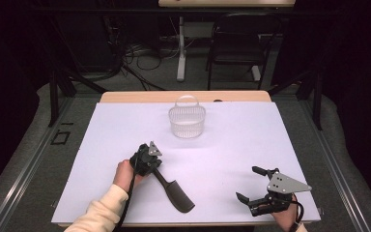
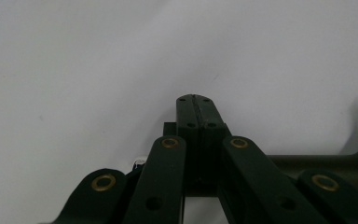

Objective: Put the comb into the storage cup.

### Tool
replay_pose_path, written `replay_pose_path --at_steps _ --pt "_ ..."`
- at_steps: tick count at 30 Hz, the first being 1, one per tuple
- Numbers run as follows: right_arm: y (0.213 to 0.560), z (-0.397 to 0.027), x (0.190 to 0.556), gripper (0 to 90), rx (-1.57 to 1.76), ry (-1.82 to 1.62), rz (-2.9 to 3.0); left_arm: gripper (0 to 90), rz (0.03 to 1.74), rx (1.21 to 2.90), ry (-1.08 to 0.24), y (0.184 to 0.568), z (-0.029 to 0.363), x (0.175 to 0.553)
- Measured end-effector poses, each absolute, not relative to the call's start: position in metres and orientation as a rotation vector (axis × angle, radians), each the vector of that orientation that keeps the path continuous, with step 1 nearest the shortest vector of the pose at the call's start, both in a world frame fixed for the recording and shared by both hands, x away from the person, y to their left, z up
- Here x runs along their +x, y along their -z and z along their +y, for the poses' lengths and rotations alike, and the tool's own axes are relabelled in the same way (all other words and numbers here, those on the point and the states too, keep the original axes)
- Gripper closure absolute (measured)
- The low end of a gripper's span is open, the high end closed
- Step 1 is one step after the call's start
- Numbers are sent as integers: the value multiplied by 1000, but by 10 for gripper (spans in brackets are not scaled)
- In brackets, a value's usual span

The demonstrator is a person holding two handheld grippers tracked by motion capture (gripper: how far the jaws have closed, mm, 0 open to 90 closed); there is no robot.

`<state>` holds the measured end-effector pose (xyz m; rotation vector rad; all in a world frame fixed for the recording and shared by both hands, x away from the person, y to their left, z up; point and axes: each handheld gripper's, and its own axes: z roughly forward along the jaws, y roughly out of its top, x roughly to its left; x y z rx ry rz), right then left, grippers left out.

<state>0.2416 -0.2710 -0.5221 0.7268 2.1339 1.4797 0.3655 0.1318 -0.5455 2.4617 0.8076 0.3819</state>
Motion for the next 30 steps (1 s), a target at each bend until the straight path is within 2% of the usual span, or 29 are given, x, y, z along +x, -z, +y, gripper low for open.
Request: replay_pose_path --at_steps 30 --pt "522 -271 242 3 728 -1474 2140 900 816 2478 -342 544 154 339"
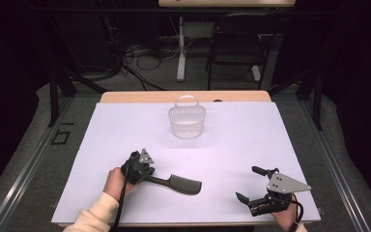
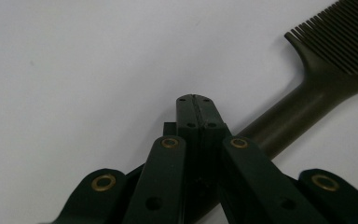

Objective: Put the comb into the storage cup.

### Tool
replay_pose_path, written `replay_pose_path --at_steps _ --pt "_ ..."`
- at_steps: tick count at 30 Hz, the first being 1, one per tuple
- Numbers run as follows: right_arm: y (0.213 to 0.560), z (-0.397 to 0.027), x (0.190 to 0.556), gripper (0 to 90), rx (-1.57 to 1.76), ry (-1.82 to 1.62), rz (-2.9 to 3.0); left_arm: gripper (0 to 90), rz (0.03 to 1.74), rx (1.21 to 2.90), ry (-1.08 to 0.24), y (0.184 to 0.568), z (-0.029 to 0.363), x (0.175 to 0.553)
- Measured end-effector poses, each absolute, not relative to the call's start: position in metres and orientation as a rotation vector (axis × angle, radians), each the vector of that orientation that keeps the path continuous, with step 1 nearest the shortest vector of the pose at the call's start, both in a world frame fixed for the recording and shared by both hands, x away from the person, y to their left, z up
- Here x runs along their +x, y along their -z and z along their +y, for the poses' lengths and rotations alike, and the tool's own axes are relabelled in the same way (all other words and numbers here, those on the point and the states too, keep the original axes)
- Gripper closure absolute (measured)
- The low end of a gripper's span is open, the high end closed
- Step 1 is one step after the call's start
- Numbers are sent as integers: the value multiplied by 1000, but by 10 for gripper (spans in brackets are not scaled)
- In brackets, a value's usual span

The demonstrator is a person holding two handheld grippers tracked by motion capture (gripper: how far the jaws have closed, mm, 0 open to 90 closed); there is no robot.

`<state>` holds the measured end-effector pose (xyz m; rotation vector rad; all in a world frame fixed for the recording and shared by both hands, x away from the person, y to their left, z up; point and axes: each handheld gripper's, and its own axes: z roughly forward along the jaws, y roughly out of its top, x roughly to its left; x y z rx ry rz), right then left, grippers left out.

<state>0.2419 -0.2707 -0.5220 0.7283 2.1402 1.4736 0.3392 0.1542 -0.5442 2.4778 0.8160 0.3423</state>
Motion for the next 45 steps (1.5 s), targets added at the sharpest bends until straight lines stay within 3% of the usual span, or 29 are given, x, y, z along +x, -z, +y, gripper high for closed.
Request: replay_pose_path --at_steps 31,45 --pt "522 -269 242 4 731 -1478 2141 900 831 2458 -277 544 168 312" --pt "523 -269 242 3 729 -1478 2142 564 857 2366 -318 531 178 314"
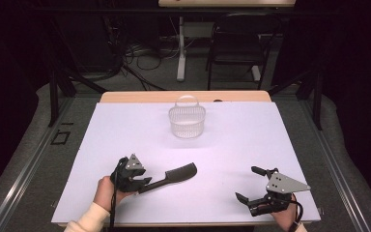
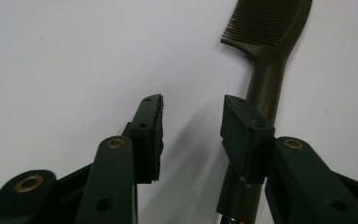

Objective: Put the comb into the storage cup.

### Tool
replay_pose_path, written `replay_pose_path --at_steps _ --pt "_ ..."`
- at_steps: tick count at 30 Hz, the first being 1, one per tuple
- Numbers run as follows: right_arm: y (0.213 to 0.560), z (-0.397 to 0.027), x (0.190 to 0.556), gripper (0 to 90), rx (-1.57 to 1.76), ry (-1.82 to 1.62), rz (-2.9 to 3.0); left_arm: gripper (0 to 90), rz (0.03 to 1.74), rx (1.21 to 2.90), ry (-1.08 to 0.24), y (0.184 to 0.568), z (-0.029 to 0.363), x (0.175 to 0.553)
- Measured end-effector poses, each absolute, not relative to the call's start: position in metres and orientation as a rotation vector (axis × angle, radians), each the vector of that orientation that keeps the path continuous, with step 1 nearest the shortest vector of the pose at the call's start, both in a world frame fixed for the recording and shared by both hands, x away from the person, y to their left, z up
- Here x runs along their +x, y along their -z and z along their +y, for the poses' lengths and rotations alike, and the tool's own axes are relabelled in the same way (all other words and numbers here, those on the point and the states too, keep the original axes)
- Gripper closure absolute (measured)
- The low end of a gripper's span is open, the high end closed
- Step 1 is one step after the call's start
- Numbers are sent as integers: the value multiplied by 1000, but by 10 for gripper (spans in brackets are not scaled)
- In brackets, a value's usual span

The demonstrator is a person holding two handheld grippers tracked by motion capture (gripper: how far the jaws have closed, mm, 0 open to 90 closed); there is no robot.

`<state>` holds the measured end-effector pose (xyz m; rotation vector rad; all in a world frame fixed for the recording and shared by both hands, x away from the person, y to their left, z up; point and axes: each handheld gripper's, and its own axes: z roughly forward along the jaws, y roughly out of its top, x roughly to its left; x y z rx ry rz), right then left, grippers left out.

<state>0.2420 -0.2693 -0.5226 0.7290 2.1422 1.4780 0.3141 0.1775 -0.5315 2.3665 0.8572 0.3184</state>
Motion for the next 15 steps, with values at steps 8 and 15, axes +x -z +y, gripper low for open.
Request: replay_pose_path --at_steps 8,15 --pt "523 -270 242 3 728 -1475 2148 336 818 2359 -362 521 178 312" --pt "523 -269 243 3 728 -1475 2149 177 753 2362 -385 514 175 310"
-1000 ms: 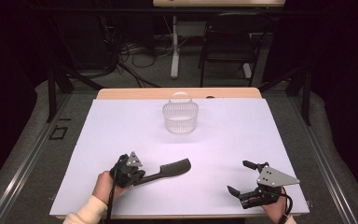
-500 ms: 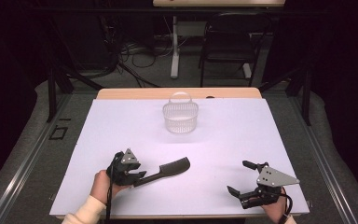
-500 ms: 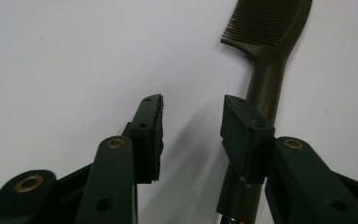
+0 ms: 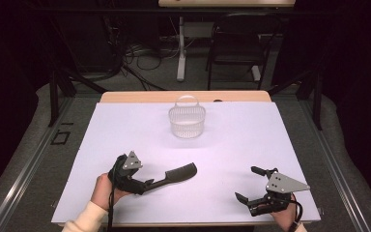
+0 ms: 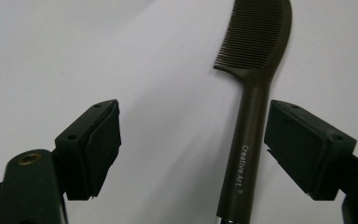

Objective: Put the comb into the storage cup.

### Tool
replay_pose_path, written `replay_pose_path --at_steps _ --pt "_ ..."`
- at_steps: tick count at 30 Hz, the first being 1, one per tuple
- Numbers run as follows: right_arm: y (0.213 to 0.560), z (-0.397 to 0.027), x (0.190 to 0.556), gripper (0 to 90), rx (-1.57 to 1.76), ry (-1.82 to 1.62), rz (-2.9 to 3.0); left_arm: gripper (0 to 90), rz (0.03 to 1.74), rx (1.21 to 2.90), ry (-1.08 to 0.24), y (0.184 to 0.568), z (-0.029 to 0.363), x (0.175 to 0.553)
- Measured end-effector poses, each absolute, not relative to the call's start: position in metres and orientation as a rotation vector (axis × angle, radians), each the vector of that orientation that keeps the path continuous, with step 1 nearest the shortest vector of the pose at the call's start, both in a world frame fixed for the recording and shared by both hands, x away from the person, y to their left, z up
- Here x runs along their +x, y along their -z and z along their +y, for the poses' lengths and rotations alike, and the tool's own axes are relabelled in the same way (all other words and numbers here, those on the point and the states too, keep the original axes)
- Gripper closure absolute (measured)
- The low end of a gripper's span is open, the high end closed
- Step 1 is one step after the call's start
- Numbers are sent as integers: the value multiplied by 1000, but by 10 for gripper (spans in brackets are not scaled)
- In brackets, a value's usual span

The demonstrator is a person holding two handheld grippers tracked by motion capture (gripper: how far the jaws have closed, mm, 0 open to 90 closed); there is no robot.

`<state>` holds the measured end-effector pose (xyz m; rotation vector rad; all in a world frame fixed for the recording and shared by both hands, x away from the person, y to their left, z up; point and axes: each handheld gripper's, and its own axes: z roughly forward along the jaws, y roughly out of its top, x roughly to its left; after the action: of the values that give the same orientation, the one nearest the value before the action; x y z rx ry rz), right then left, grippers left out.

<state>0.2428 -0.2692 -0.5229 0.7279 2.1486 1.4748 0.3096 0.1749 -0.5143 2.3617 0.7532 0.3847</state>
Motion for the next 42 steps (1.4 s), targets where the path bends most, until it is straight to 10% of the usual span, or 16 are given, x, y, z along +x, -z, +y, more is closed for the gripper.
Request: replay_pose_path --at_steps 9,42 --pt "523 -269 243 3 727 -1476 2149 2 714 2399 -413 510 167 307" --pt "524 -267 244 2 731 -1480 2155 1 638 2558 -452 512 124 312"
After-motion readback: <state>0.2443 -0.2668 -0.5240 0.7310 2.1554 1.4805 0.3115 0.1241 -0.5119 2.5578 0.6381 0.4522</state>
